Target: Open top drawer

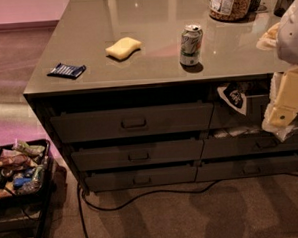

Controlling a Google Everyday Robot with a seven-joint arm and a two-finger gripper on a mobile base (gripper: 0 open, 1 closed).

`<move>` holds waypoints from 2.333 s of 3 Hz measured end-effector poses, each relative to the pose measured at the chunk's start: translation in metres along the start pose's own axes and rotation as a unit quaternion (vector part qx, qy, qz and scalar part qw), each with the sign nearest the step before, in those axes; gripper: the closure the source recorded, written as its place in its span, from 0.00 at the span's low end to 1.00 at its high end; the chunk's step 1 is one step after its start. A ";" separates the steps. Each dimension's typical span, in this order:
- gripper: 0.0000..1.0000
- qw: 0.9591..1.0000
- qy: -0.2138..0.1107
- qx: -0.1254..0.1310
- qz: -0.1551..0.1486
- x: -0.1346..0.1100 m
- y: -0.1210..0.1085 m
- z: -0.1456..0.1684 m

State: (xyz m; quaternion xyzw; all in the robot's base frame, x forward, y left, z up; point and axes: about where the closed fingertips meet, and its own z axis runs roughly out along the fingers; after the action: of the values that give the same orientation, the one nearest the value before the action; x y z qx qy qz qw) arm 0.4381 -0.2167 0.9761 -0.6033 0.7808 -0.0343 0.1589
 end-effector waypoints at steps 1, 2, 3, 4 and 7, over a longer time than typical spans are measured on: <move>0.00 1.000 0.000 0.000 0.000 0.000 0.000 0.000; 0.00 1.000 -0.018 0.012 0.008 -0.001 0.000 -0.001; 0.00 0.997 -0.072 0.031 0.022 0.006 0.015 0.004; 0.00 0.986 -0.151 0.061 0.028 0.011 0.018 0.016; 0.00 0.966 -0.246 0.057 -0.043 -0.032 0.022 0.027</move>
Offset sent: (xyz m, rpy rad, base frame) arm -0.0020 -0.0007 -0.0009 0.0809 -0.0563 -0.0290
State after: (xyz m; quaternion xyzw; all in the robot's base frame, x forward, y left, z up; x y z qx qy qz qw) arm 0.4323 -0.1761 0.9518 -0.6162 0.6874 0.0638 0.3791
